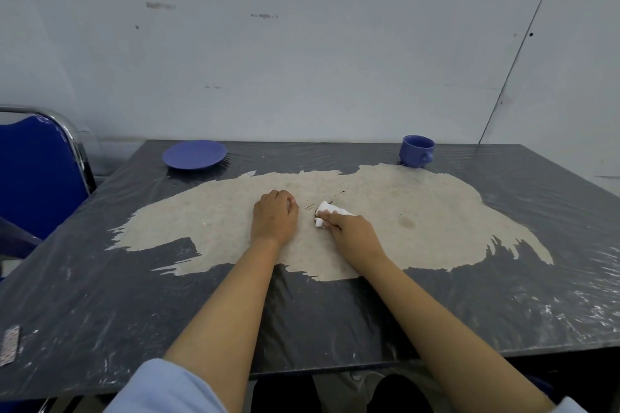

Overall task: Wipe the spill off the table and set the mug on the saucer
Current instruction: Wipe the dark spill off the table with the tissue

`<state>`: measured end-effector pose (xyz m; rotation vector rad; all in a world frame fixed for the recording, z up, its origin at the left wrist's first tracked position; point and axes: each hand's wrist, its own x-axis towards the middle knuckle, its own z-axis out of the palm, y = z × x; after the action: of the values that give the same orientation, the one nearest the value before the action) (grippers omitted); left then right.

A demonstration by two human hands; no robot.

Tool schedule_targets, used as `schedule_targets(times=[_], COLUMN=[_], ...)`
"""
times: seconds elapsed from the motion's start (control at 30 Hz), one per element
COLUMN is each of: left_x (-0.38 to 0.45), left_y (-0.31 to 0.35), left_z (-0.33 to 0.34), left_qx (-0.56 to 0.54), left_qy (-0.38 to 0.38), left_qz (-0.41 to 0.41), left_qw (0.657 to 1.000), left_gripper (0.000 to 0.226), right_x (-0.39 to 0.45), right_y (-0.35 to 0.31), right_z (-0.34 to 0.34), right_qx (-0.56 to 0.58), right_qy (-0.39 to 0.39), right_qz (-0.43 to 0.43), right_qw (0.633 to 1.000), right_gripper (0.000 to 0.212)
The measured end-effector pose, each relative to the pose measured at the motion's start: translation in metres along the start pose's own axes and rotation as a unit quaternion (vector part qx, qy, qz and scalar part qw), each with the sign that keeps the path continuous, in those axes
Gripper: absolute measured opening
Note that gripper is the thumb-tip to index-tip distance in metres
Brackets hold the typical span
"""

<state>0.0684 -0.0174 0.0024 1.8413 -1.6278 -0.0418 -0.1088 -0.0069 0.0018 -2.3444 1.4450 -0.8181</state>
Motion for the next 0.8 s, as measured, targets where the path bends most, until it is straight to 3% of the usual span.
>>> schedule_targets(times=[0.1, 0.37, 0.57, 0.8], left_x=[0.001, 0.001, 0.001, 0.003], left_y=[0.0, -0.001, -0.001, -0.003], left_z=[0.0, 0.001, 0.001, 0.003], left_qx=[0.0, -0.002, 0.001, -0.003], left_qy=[-0.003, -0.001, 0.005, 0.003], left_qz=[-0.001, 0.002, 0.006, 0.001], left_qw=[1.0, 1.0, 1.0, 1.0], left_gripper=[0.031, 0.032, 0.031, 0.032], right_x=[-0.005, 0.012, 0.004, -0.009], right_y=[0.008, 0.012, 0.0, 0.011], right_z=[-0.008, -0.006, 0.003, -0.024], right_qx=[-0.008, -0.018, -0.018, 0.007], right_qy=[-0.021, -0.004, 0.005, -0.069], right_qz=[0.015, 0.06, 0.01, -0.018], right_qw=[1.0, 0.998, 1.0, 0.997], right_gripper=[0.031, 0.034, 0.033, 0.032])
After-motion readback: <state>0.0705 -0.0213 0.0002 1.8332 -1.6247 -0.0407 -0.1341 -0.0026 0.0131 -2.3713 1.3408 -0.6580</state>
